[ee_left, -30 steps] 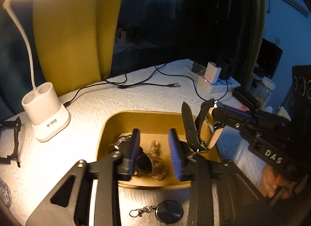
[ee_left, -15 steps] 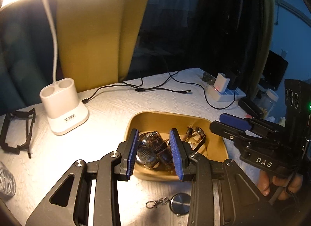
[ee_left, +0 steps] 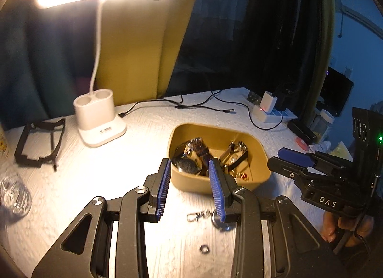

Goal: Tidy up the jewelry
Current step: 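Move the open right tool down to the silver pocket watch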

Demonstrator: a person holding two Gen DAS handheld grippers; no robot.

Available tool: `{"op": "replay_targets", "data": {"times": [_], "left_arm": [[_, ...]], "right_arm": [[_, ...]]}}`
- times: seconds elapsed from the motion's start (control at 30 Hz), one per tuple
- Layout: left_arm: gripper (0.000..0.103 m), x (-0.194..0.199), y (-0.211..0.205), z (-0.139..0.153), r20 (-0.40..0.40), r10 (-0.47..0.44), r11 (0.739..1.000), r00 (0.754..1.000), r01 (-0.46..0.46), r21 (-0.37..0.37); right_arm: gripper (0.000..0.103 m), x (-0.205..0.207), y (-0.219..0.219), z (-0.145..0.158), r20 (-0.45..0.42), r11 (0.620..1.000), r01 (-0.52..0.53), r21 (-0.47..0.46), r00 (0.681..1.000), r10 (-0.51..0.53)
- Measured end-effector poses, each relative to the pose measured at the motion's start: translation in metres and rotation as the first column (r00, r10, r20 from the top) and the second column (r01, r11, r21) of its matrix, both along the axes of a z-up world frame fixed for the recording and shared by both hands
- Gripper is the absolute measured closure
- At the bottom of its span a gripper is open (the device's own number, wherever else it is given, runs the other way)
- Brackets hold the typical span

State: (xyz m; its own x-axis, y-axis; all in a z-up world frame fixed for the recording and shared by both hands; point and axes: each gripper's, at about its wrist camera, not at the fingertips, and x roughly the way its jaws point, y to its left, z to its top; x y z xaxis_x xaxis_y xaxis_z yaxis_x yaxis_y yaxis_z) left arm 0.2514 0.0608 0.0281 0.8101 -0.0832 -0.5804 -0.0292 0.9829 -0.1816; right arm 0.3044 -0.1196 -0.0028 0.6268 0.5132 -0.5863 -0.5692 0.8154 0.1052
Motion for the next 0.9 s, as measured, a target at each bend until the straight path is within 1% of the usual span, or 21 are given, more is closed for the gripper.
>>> {"op": "replay_targets", "data": {"times": [0.3, 0.43, 0.7, 0.8, 0.9], "left_arm": [[0.068, -0.038, 0.014, -0.011, -0.012, 0.035, 0.999, 0.999, -0.035, -0.016], [0.068, -0.048, 0.019, -0.019, -0.024, 0.054, 0.998, 0.998, -0.053, 0.027], [0.068, -0.063, 0.039, -0.033, -0.042, 0.09, 0.996, 0.995, -0.09, 0.008], [0.068, -0.064, 0.046, -0.037, -0.055, 0.12, 0.993, 0.991, -0.119, 0.029], [0.068, -0.064, 0.054, -0.041, -0.067, 0.135, 0.991, 0.989, -0.134, 0.021]], "right_arm": [[0.065, -0.031, 0.007, -0.014, -0.029, 0.999, -0.008, -0.053, 1.0, 0.006], [0.065, -0.039, 0.013, -0.02, -0.044, 0.998, -0.01, -0.066, 0.999, 0.007], [0.065, -0.044, 0.034, -0.031, -0.068, 0.993, -0.04, -0.108, 0.997, 0.033], [0.065, -0.042, 0.042, -0.039, -0.093, 0.991, -0.058, -0.121, 0.995, 0.047], [0.064, -0.037, 0.051, -0.049, -0.132, 0.987, -0.073, -0.141, 0.99, 0.054]]}}
